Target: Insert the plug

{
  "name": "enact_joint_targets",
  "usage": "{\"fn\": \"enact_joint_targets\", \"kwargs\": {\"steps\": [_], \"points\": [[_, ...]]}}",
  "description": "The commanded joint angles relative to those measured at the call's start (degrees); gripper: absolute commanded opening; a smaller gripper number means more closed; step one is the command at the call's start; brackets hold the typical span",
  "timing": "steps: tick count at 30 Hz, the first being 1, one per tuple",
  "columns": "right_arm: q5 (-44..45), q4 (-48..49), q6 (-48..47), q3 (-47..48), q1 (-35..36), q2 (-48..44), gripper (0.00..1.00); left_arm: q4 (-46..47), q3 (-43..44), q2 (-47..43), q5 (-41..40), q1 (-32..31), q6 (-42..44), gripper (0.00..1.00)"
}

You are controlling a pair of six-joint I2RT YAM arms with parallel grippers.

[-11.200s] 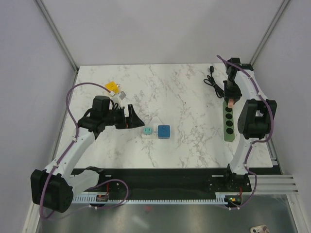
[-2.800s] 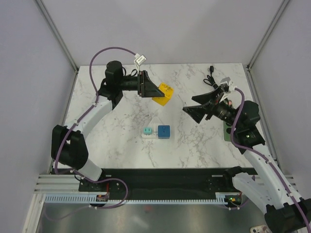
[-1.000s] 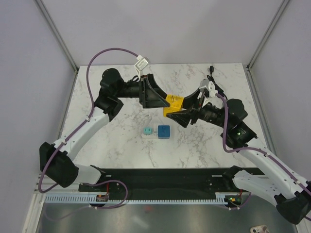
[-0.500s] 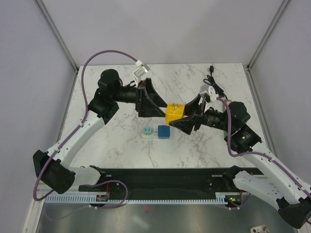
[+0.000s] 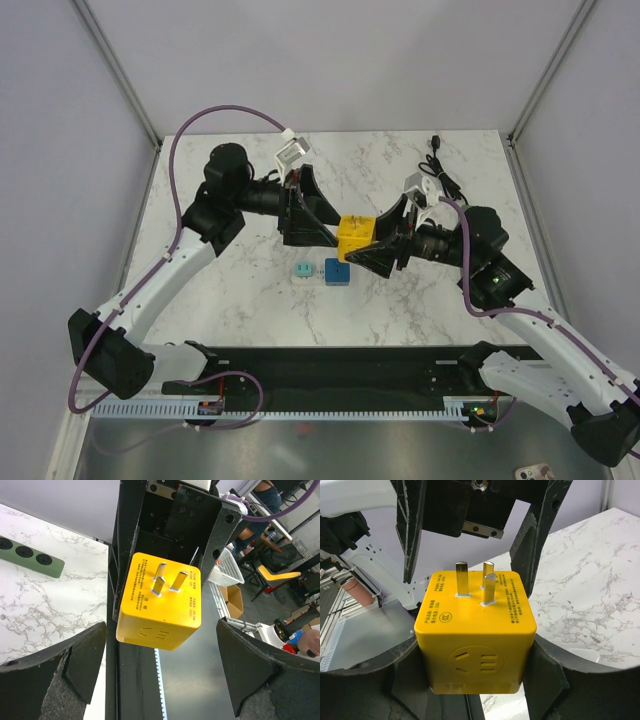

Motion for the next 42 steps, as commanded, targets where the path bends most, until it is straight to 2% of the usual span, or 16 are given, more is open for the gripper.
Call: {"fn": "enact_joint_targets", "kwargs": {"steps": [1, 11, 15, 16, 17, 18, 20, 21, 24, 30, 34, 35, 36, 37, 39, 42], "points": [[-2.96, 5.55, 1.5, 0.14, -0.2, 0.26, 0.0, -0.3, -0.38, -0.55, 1.17, -0.33, 2.86, 0.96], [-2.7, 7.14, 3.08, -0.38, -0.11, 1.13, 0.0, -0.22, 0.41, 2.27, 0.64, -2.52, 2.33, 0.93], [-2.79, 7.14, 3.52, -0.38, -0.11, 1.75, 0.0, -0.31, 0.06, 2.53, 1.96, -2.87, 2.51, 0.8], [-2.79, 6.96, 3.35, -0.38, -0.11, 1.66, 0.0, -0.22, -0.03, 2.53, 1.87, -2.87, 2.51, 0.65], [-2.44, 6.79, 3.35, -0.38, -0.02, 1.58, 0.0, -0.31, 0.05, 2.62, 1.87, -2.87, 2.25, 0.53], [-1.66, 6.53, 3.35, -0.38, -0.11, 1.58, 0.0, -0.31, 0.14, 2.53, 1.79, -2.87, 1.98, 0.34], [-0.95, 5.91, 3.35, -0.3, -0.11, 1.49, 0.04, -0.39, 0.75, 2.53, 1.43, -2.96, 0.93, 0.15], [-0.16, 5.73, 3.43, -0.21, -0.11, 1.49, 0.05, -0.31, 0.93, 2.53, 1.09, -2.96, 0.58, 0.02], [0.55, 4.94, 3.43, -0.47, -0.11, 1.31, 0.09, -0.31, 1.37, 1.83, -0.23, -3.05, -0.66, 0.02], [4.24, 2.57, 2.64, -0.47, -0.11, -0.26, 0.28, -0.31, 0.76, 0.6, -2.51, -3.14, -1.71, 0.02], [7.22, 1.34, 1.95, -0.73, -0.11, -2.11, 0.49, 0.83, 0.5, 0.77, -5.51, -3.05, -6.27, 0.02], [9.66, 0.73, 0.98, -0.82, -0.11, -2.64, 0.53, 3.1, 0.32, 0.95, -6.47, -3.05, -9.68, 0.02], [11.43, -2.58, -2.68, -0.13, -0.11, -3.69, 0.64, 4.25, 0.32, 0.95, -7.0, -3.14, -11.62, 0.02], [13.97, -4.18, -4.98, 0.31, -0.11, -4.22, 0.68, 7.4, -0.29, 0.86, -7.61, -3.05, -15.56, 0.02], [19.78, -5.52, -9.11, 1.19, -0.11, -5.88, 0.77, 12.15, -1.52, 0.25, -9.98, -3.05, -20.32, 0.02], [19.97, -5.34, -10.8, 2.33, -0.11, -6.77, 0.83, 20.59, -4.94, -0.19, -13.85, -2.96, -29.64, 0.02]]}}
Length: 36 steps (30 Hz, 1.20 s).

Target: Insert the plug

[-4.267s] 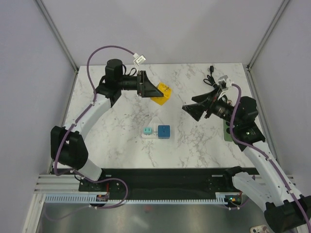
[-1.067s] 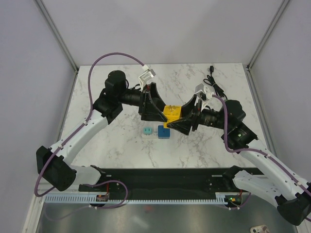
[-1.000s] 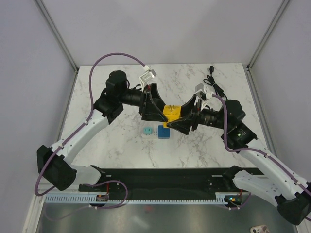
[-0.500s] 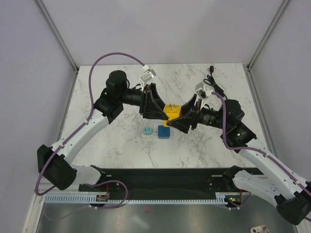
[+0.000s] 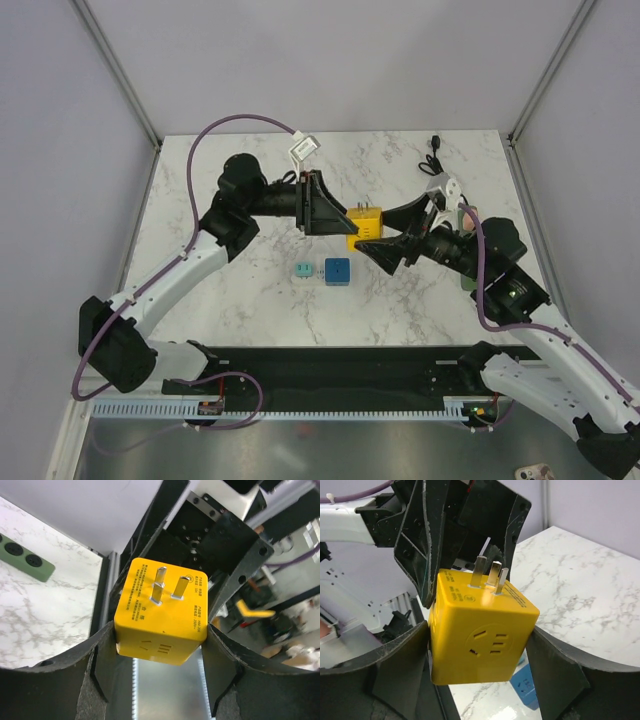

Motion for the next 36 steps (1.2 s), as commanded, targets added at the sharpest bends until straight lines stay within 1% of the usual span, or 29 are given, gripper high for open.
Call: {"fn": "enact_joint_targets", "kwargs": {"steps": [1, 2, 4, 6, 7, 8, 9, 11, 12, 13, 15, 18, 21, 24, 27, 30, 36], "points": [[7.17, -1.78, -9.03, 3.24, -0.48, -1.4, 0.84, 12.14, -2.59, -2.29, -5.53, 0.6, -20.2, 0.02], [6.29, -1.34, -9.12, 3.5, -0.57, -1.05, 0.85, 16.17, -3.12, -2.03, -6.41, 0.6, -22.16, 0.02], [6.46, -1.34, -9.99, 4.2, -0.57, -0.87, 0.91, 19.35, -4.35, -1.5, -7.38, 0.6, -27.33, 0.02], [7.25, -1.52, -11.14, 4.12, -0.57, -1.57, 0.93, 24.0, -5.84, -1.41, -9.4, 0.6, -30.95, 0.02], [7.6, -1.43, -12.8, 3.86, -0.57, -2.01, 0.93, 25.51, -6.46, -1.5, -10.36, 0.6, -34.79, 0.02], [7.86, -0.38, -13.68, 3.51, -0.48, -2.97, 0.93, 27.0, -6.99, -1.59, -12.46, 0.6, -36.75, 0.02], [8.82, 0.32, -14.82, 2.89, -0.57, -3.24, 0.94, 30.06, -8.12, -1.59, -13.52, 0.51, -40.86, 0.02], [9.88, 2.6, -17.55, 2.8, -0.57, -3.94, 0.94, 32.89, -9.27, -1.33, -16.86, 0.51, -44.75, 0.02], [10.32, 3.05, -17.65, 3.15, -0.57, -3.86, 0.95, 34.91, -10.06, -1.32, -17.83, 0.51, -48.07, 0.02], [10.68, 3.49, -20.61, 3.59, -0.57, -3.6, 0.95, 35.71, -10.42, -1.15, -19.75, 0.51, -49.5, 0.02], [10.33, 3.93, -22.21, 5.08, -0.48, -2.54, 0.95, 36.86, -10.86, -0.88, -21.0, 0.51, -52.57, 0.02], [9.63, 4.63, -24.85, 6.58, -0.48, -1.05, 0.96, 37.74, -11.56, -0.79, -23.55, 0.51, -55.39, 0.02], [9.36, 6.65, -25.29, 7.02, -0.48, 0.01, 0.97, 38.44, -11.91, -0.8, -25.39, 0.51, -57.32, 0.02], [9.01, 10.86, -24.77, 6.32, -0.13, 0.36, 0.98, 38.53, -12.44, -1.41, -28.03, 0.51, -57.95, 0.02], [9.62, 11.76, -25.99, 6.75, 0.4, 1.15, 0.98, 37.65, -13.75, -2.55, -30.4, 0.42, -58.74, 0.02], [11.29, 11.32, -28.88, 8.07, 1.28, 2.9, 0.98, 36.42, -14.73, -2.82, -31.11, 0.42, -59.09, 0.02], [12.61, 6.58, -34.51, 12.55, 4.35, 7.3, 0.98, 36.68, -15.25, -2.82, -31.73, 0.42, -59.62, 0.02]]}}
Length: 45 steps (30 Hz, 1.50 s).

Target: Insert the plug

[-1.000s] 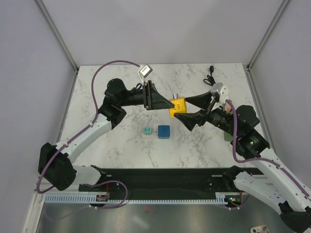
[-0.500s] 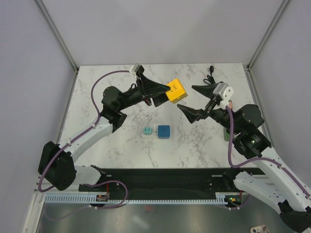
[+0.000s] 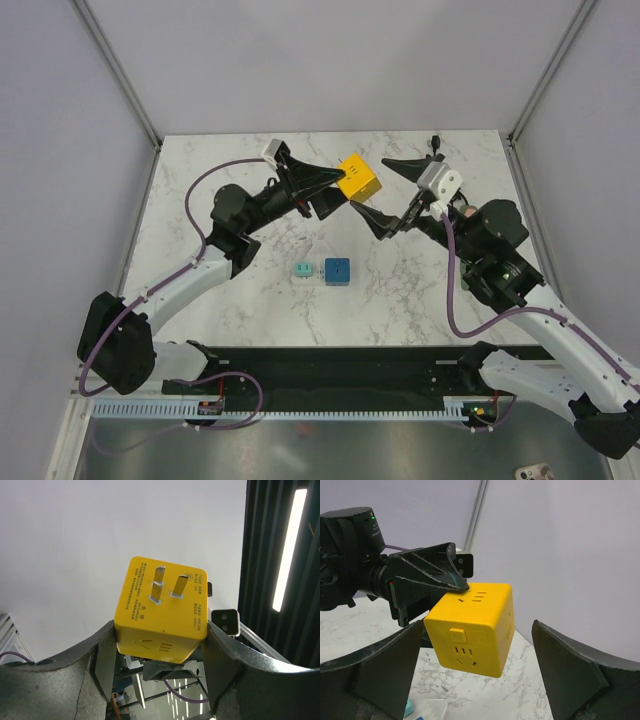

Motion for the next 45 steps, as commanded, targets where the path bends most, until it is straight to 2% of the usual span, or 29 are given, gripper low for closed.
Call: {"fn": "enact_joint_targets", "kwargs": {"steps": [1, 6, 12, 18, 21, 22, 24, 25, 27, 28, 31, 36, 37, 38, 39, 45], "points": [[1.46, -1.45, -6.12, 3.53, 2.19, 1.29, 0.98, 3.33, 0.05, -1.99, -2.57, 0.01, -2.51, 0.02], [3.66, -3.12, -9.12, 3.0, 5.09, 2.35, 0.97, 3.16, -0.57, -1.99, -2.92, 0.01, -3.38, 0.02], [13.15, -0.58, -13.34, 1.78, 9.49, 4.37, 0.93, 2.46, -0.92, -2.86, -3.27, 0.01, -3.65, 0.02], [14.65, 2.41, -15.28, 2.3, 9.58, 7.53, 0.69, 1.66, -2.59, -4.53, -4.24, 0.01, -4.61, 0.02], [15.09, 3.55, -15.54, 2.48, 9.67, 8.06, 0.49, 1.4, -3.64, -5.24, -4.5, 0.01, -5.32, 0.02], [15.18, 4.16, -15.63, 2.39, 9.75, 8.15, 0.36, 1.22, -3.99, -5.59, -4.59, -0.08, -5.4, 0.02], [16.4, 4.26, -15.98, 2.39, 9.75, 8.24, 0.26, 1.05, -4.17, -5.68, -4.33, 0.01, -5.67, 0.02], [16.58, 3.74, -16.42, 2.56, 9.93, 8.24, 0.16, 1.05, -4.09, -5.76, -4.15, 0.01, -5.67, 0.03], [16.93, 2.6, -17.03, 3.0, 9.84, 8.5, 0.03, 0.7, -3.82, -5.59, -3.11, 0.01, -4.71, 0.21], [18.24, 1.98, -17.21, 3.26, 9.84, 8.42, 0.0, 0.08, -3.39, -5.59, -2.75, 0.01, -4.27, 0.42], [19.65, 0.4, -18.0, 4.05, 9.84, 7.8, 0.0, -2.63, -3.47, -5.24, -0.9, 0.01, -2.33, 0.65], [21.77, -1.89, -18.44, 4.41, 9.67, 7.54, 0.0, -2.91, -5.14, -5.59, -0.46, -0.08, -2.68, 0.74], [21.94, -2.59, -18.27, 4.93, 9.23, 7.62, 0.0, -4.21, -4.79, -5.59, -0.2, -0.08, -2.51, 0.82], [21.86, -3.21, -17.83, 5.28, 8.88, 7.71, 0.0, -5.1, -4.53, -5.5, 0.15, 0.01, -1.81, 0.94], [21.68, -4.26, -16.78, 5.98, 8.53, 7.97, 0.0, -5.89, -4.18, -5.41, 0.85, -0.08, -1.45, 1.0], [18.08, -11.71, -13.44, 9.84, 4.22, 8.94, 0.0, -10.28, -3.82, -6.29, 1.65, 0.01, 1.09, 1.0]]}}
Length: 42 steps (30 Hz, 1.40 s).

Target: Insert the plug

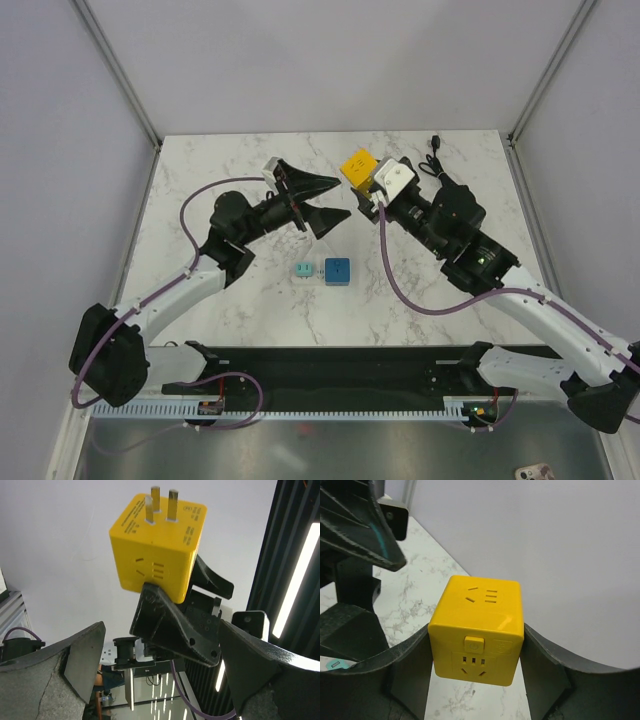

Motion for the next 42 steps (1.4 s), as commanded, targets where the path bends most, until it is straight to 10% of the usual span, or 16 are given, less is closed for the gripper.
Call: {"fn": "enact_joint_targets", "kwargs": {"steps": [1, 12, 19, 24, 42], "points": [[-1.61, -4.87, 1.98, 6.33, -3.14, 0.66, 0.0, -3.4, 1.12, -2.86, 2.13, -0.12, 4.76, 1.0], [-12.95, -29.56, 4.18, 16.27, -17.74, 5.4, 0.0, -15.61, -0.91, -7.61, 9.94, 9.45, 16.71, 1.0], [-13.83, -38.8, -0.83, 16.01, -25.37, 6.81, 0.0, -34.4, 6.38, -9.89, 21.2, 21.3, 43.47, 1.0], [-10.67, -46.7, -6.09, 15.14, -29.34, 7.52, 0.0, -51.74, 10.17, -15.85, 15.5, 23.26, 62.75, 1.0], [-1.09, -61.21, -20.15, -2.79, -39.11, 5.58, 0.0, -55.88, -4.33, -24.66, -0.07, 20.62, 77.73, 1.0]]}}
